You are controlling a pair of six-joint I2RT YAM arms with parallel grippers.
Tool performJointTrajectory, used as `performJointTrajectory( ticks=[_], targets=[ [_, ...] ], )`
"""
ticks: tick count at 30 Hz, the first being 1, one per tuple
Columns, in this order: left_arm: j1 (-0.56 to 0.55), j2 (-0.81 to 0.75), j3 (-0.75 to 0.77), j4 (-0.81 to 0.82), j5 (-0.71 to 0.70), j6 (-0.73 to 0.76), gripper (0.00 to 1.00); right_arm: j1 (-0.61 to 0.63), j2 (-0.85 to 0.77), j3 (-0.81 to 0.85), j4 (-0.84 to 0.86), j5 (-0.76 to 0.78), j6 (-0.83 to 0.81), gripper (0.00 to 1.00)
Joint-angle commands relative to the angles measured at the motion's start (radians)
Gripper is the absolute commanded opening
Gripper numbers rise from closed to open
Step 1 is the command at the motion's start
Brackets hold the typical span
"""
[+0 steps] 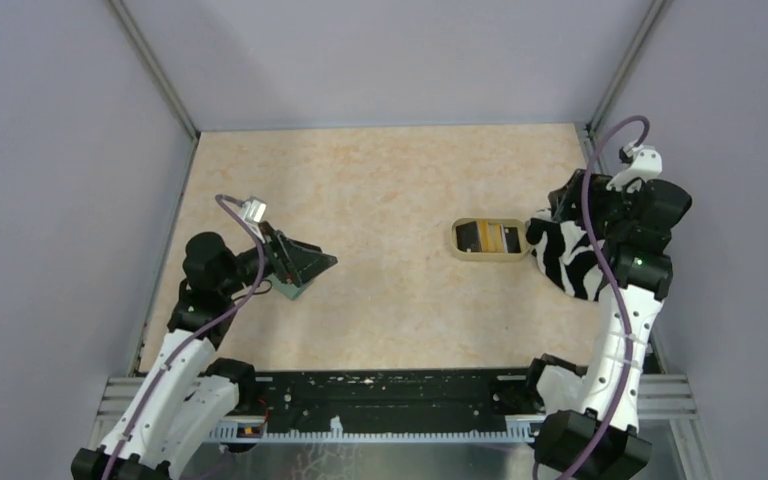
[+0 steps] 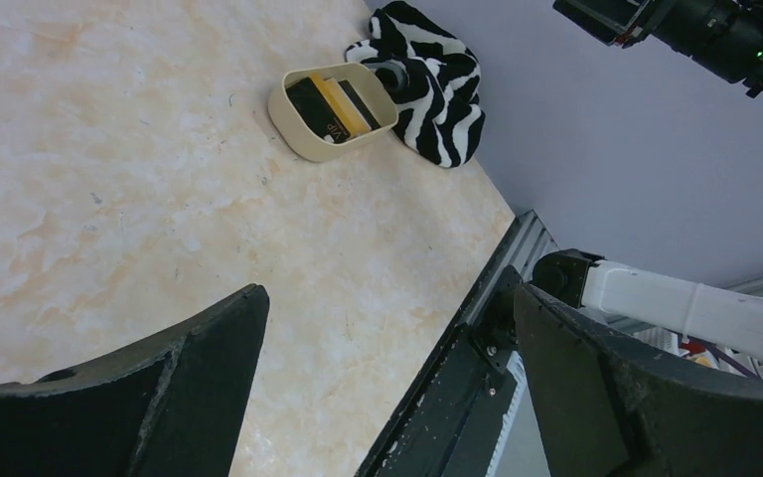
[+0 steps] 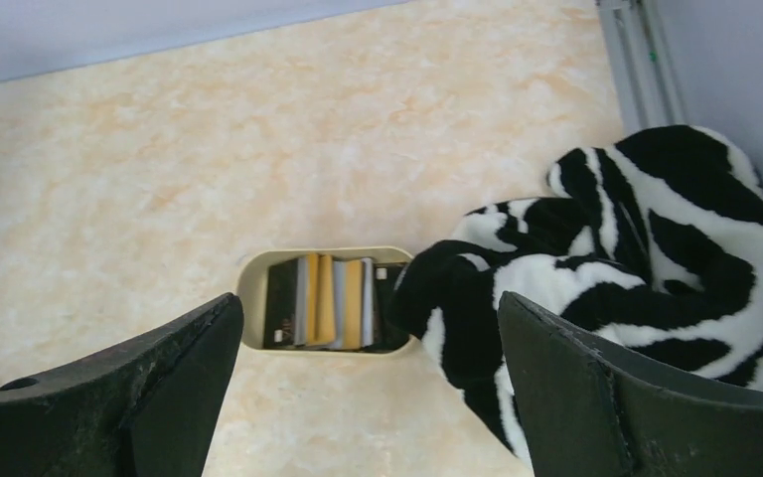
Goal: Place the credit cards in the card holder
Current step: Pick up the card holder from the center of the board.
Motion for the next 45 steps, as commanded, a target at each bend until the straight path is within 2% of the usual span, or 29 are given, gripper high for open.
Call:
performJointTrajectory(
  ticks=[1, 2, 5, 6, 8, 9, 10, 11, 12, 13, 14, 15, 17, 20, 22, 25, 27, 29, 33, 35, 37, 41, 43, 45],
  targets=[
    [0.005, -0.029, 0.010, -0.015, -0.044, -0.038, 0.99, 0.000, 0.011, 0.037, 0.118, -0.169, 0.103, 0.98],
    [0.005, -0.032, 0.000, -0.013, -0.067, -0.058, 0.99, 0.001, 0.019, 0.026, 0.140, -0.260, 0.075, 0.98],
    [0.005, -0.044, -0.060, 0.027, -0.167, -0.109, 0.99, 0.000, 0.063, -0.063, 0.280, -0.716, 0.024, 0.98],
    [0.005, -0.047, -0.087, 0.063, -0.178, -0.127, 0.99, 0.003, 0.083, -0.117, 0.413, -0.828, 0.117, 0.98],
    [0.005, -0.045, -0.162, 0.184, -0.153, -0.178, 0.99, 0.027, 0.133, -0.215, 0.763, -0.920, 0.380, 0.98],
    [0.005, -0.039, -0.200, 0.249, -0.133, -0.218, 0.99, 0.046, 0.158, -0.233, 0.823, -0.937, 0.407, 0.98],
    [0.005, -0.027, -0.234, 0.340, -0.115, -0.259, 0.99, 0.071, 0.176, -0.228, 0.746, -0.923, 0.336, 0.99],
    [0.005, -0.012, -0.262, 0.414, -0.094, -0.294, 0.98, 0.098, 0.184, -0.175, 0.570, -0.874, 0.160, 0.98],
    [0.005, 0.010, -0.286, 0.474, -0.066, -0.295, 0.94, 0.139, 0.186, -0.123, 0.342, -0.785, -0.039, 0.98],
    [0.005, 0.035, -0.280, 0.442, -0.059, -0.285, 0.91, 0.196, 0.186, -0.088, 0.191, -0.678, -0.211, 0.98],
    [0.005, 0.062, -0.244, 0.356, -0.056, -0.234, 0.90, 0.255, 0.182, -0.083, 0.130, -0.581, -0.289, 0.98],
    [-0.004, 0.088, -0.199, 0.273, -0.071, -0.180, 0.90, 0.301, 0.176, -0.101, 0.132, -0.493, -0.310, 0.98],
    [-0.074, 0.129, -0.140, 0.206, -0.161, -0.100, 0.90, 0.359, 0.172, -0.146, 0.163, -0.418, -0.341, 0.98],
    [-0.282, 0.197, -0.082, 0.172, -0.351, -0.027, 0.88, 0.403, 0.207, -0.146, 0.129, -0.310, -0.415, 0.98],
    [-0.383, 0.269, -0.054, 0.184, -0.415, -0.011, 0.85, 0.422, 0.237, -0.134, 0.116, -0.257, -0.432, 0.98],
    [-0.415, 0.364, -0.062, 0.270, -0.402, -0.038, 0.79, 0.463, 0.273, -0.133, 0.114, -0.202, -0.442, 0.98],
    [-0.415, 0.389, -0.045, 0.230, -0.464, -0.015, 0.76, 0.482, 0.288, -0.134, 0.111, -0.189, -0.448, 0.98],
    [-0.415, 0.392, 0.013, 0.033, -0.628, 0.039, 0.74, 0.497, 0.292, -0.131, 0.109, -0.174, -0.455, 0.98],
    [-0.414, 0.431, 0.140, -0.293, -1.114, 0.069, 0.73, 0.511, 0.288, -0.132, 0.112, -0.146, -0.466, 0.98],
    [-0.413, 0.456, 0.182, -0.402, -1.292, 0.007, 0.81, 0.511, 0.288, -0.134, 0.112, -0.135, -0.470, 0.98],
    [-0.413, 0.485, 0.185, -0.492, -1.395, -0.148, 0.89, 0.512, 0.286, -0.136, 0.114, -0.121, -0.474, 0.98],
    [-0.403, 0.577, 0.206, -0.717, -1.437, -0.522, 0.93, 0.513, 0.285, -0.142, 0.123, -0.112, -0.476, 0.98],
    [-0.379, 0.638, 0.231, -0.788, -1.438, -0.602, 0.93, 0.515, 0.287, -0.142, 0.122, -0.116, -0.474, 0.98],
    [-0.343, 0.687, 0.249, -0.785, -1.420, -0.577, 0.92, 0.521, 0.290, -0.142, 0.122, -0.117, -0.475, 0.98]
  ],
)
